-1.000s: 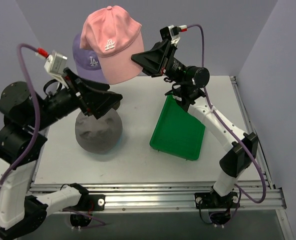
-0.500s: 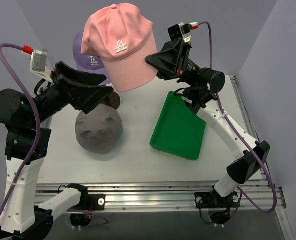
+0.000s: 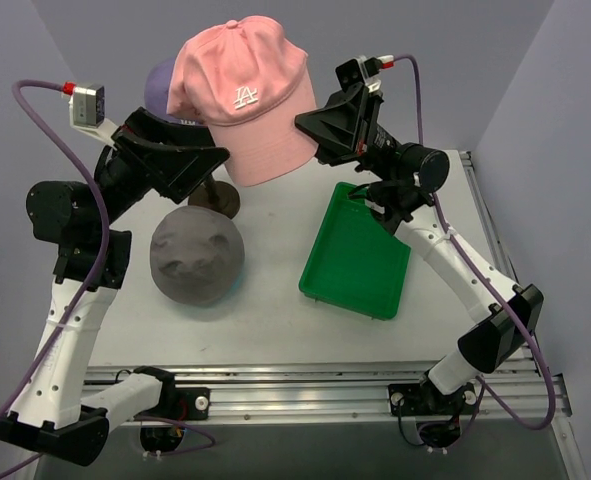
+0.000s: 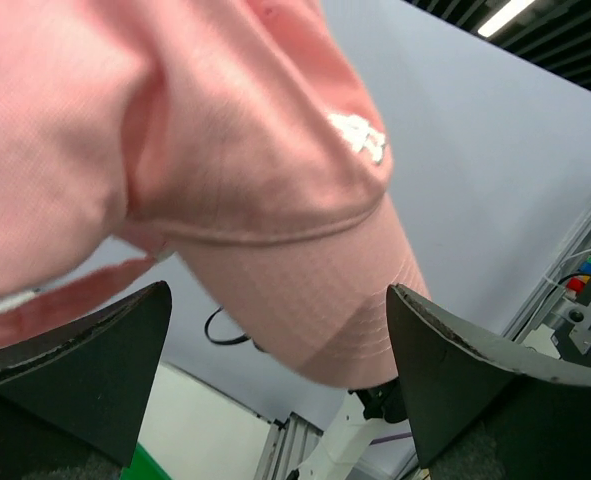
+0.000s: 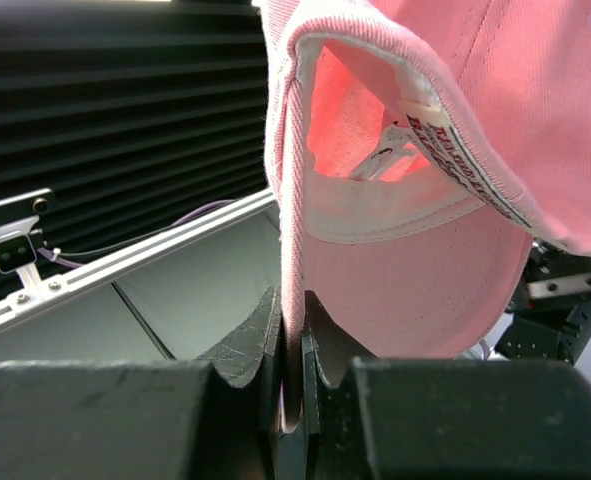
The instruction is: Stack the hats
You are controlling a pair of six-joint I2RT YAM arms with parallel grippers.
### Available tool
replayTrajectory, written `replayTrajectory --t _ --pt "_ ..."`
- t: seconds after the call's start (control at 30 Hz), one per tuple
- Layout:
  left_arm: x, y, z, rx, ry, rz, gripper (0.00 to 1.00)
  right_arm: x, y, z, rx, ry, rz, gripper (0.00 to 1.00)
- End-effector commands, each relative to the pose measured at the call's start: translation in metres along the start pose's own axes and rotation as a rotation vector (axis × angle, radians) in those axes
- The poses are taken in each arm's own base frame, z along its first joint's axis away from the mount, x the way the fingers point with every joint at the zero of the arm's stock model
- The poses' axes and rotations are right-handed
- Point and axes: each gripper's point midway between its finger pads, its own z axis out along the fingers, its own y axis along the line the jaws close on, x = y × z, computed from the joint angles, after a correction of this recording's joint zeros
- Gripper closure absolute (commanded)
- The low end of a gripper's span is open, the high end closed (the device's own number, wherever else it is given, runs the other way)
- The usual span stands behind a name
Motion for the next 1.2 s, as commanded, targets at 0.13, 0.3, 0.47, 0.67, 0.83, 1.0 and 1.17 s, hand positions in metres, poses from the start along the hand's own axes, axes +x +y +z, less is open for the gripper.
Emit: replayTrajectory --t 0.13,0.3,0.47,0.67,0.83,1.0,1.17 --pt "-0.027 -0.041 -0.002 0.133 -0.122 0.065 0.04 0.061 0.076 -0.028 -0.401 0.171 -0.269 1.00" --pt "-0.026 -0.051 -0.005 0.145 -0.109 0.089 0.23 0.057 0.057 -0.029 -0.378 0.159 -0.261 1.00" --pt "-0.028 -0.044 -0.007 0.026 -0.078 0.121 0.56 0.049 0.011 -0.027 -0.201 0.142 -0.306 0.98" --pt "-0.027 -0.019 -0.011 -0.133 -0.036 0.047 0.81 0.024 -0.036 -0.028 0.094 0.068 -0.469 0.95" --pt "-0.009 0.023 -0.014 -0.251 0.020 -0.083 0.92 0.009 -0.053 -0.036 0.138 -0.021 -0.442 0.91" --pt "-0.005 0.063 -0.022 -0.284 0.013 -0.185 0.98 0.000 -0.078 -0.041 0.108 -0.029 -0.318 0.82" --pt "-0.010 0.087 -0.024 -0.324 0.008 -0.240 0.98 -0.015 -0.078 -0.049 0.047 -0.063 -0.276 0.75"
